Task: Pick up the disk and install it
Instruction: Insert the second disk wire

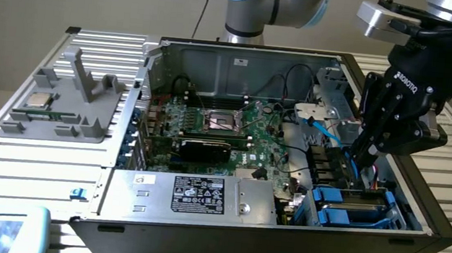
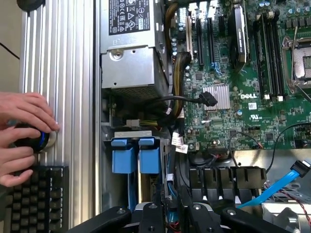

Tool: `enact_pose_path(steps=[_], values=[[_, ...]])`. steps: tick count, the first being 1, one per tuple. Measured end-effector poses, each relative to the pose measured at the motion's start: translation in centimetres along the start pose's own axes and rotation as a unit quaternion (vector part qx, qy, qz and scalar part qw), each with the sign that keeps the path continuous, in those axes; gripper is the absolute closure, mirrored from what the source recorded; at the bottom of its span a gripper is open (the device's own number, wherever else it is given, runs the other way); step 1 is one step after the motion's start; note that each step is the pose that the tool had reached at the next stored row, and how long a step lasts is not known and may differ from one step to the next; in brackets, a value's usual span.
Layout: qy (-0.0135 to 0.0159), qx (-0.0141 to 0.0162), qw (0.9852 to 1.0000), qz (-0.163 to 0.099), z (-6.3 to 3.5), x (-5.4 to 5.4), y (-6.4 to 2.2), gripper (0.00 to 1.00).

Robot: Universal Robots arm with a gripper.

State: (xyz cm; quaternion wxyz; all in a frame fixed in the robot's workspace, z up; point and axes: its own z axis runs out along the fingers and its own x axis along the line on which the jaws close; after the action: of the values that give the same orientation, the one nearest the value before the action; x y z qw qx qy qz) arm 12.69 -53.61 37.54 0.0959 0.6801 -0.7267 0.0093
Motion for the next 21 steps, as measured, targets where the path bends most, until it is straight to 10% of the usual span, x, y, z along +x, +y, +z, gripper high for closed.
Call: enact_pose_path(steps=[6,21], values=[[-0.0139,-0.0016,0.9999,-0.002,0.2,-0.03,-0.04,0.75],[-0.0147,-0.0043,0.9999,-0.002,0.23,-0.03,-0.04,0.84]])
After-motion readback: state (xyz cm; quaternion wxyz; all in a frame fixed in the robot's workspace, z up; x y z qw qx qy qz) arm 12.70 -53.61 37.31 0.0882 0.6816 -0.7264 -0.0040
